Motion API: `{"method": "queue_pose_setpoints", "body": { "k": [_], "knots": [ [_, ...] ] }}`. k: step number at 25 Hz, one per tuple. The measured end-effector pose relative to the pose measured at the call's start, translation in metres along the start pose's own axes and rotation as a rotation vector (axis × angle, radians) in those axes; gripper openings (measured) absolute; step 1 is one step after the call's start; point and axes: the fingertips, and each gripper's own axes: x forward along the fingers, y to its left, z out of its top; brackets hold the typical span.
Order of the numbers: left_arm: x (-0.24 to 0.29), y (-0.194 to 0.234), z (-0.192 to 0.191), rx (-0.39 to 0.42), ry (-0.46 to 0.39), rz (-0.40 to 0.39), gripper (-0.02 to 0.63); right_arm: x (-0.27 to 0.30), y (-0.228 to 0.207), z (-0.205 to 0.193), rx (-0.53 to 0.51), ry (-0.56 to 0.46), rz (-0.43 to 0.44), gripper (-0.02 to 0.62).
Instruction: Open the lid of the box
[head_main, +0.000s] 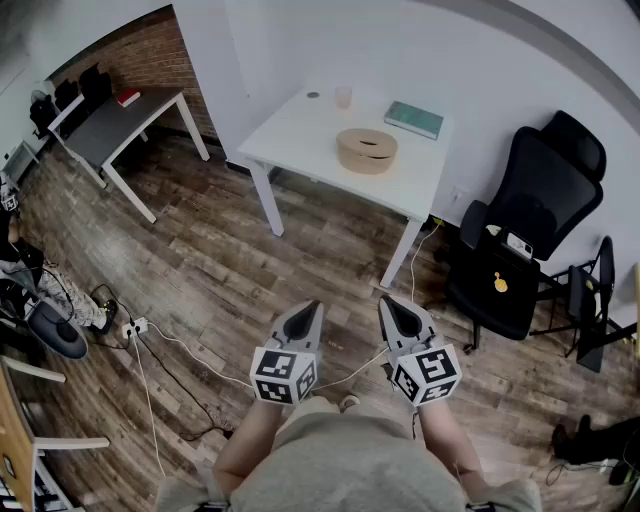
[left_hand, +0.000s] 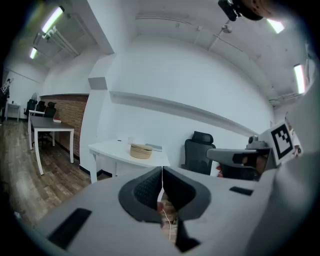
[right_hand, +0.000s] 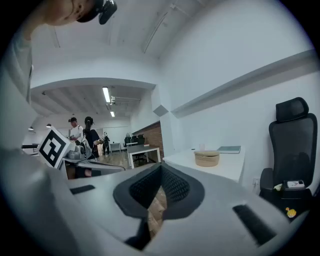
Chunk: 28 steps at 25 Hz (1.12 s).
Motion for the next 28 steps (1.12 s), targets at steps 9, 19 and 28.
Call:
{"method": "queue_pose_setpoints", "body": {
  "k": [9,19,28],
  "knots": [
    [-0.017,-0.019,0.002,-0.009,-0.032,-0.020,0.008,-0.030,0.014,0.002,-0.007,-0.009,-0.007,-0.002],
    [-0.023,-0.049,-0.009,-0.030,-0.047,-0.017,0.008,-0.057,0.010,-0.006,-0.005,-0.013,0.025,-0.002],
    [-0.019,-0.050,-0.012,-0.039,-0.041,0.008,0.008,-0.054,-0.001,-0.009,0.035,-0.010,0.037,0.000]
  ]
}}
